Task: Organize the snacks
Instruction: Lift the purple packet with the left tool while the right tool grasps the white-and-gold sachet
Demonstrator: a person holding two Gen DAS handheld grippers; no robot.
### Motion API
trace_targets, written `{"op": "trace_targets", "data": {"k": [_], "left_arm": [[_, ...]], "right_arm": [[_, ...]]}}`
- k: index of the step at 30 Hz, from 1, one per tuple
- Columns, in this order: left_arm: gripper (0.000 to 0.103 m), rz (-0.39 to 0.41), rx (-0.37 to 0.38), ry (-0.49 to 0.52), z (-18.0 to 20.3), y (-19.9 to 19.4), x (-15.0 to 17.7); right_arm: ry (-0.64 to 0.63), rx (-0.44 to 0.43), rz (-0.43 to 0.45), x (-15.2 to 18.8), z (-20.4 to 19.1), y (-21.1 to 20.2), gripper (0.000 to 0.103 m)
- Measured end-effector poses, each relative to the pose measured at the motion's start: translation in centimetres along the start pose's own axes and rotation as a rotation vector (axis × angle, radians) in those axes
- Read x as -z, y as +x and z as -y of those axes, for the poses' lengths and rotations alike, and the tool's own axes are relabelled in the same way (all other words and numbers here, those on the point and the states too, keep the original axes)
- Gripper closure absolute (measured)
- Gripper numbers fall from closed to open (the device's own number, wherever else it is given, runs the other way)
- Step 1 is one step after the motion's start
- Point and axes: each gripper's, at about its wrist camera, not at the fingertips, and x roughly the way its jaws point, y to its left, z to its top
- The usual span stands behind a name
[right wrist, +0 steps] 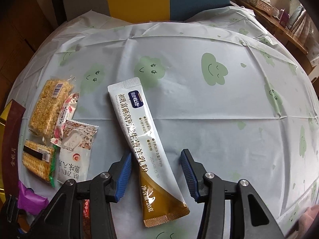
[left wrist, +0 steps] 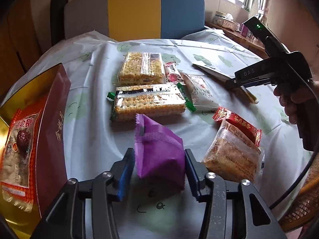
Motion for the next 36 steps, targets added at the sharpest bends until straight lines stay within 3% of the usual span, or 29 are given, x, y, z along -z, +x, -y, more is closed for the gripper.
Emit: {"op": "trace_targets", "data": {"k": [3, 13, 22, 32, 36], "left_arm": [[0.066, 0.002, 0.004, -0.011, -0.1, 0.0, -0.2], [0.068, 0.073, -0.017, 0.029, 0.7, -3.1, 0.0], [0.067, 0.134, -0.023, -0.014, 0.0, -7.6, -0.2], [0.067, 0.16, -0.042, -0.116, -3.6, -10.9, -0.2], [0.067, 0.157, -0.056, -0.202, -6.5, -11.8, 0.0]], "right_arm": [[-0.028, 0.01, 0.005, 0.1, -0.4, 0.0, 0.073], [-0.042, 0.008, 0.022, 0.8, -0.1, 0.3, 0.072], [-0.108, 0.072, 0.048, 1.7, -1.5, 0.0, 0.072], [-0.12, 0.081, 0.059, 2.2, -2.1, 0.0, 0.072], [-0.124, 0.08, 0.062, 2.2, -2.0, 0.1, 0.072]]}}
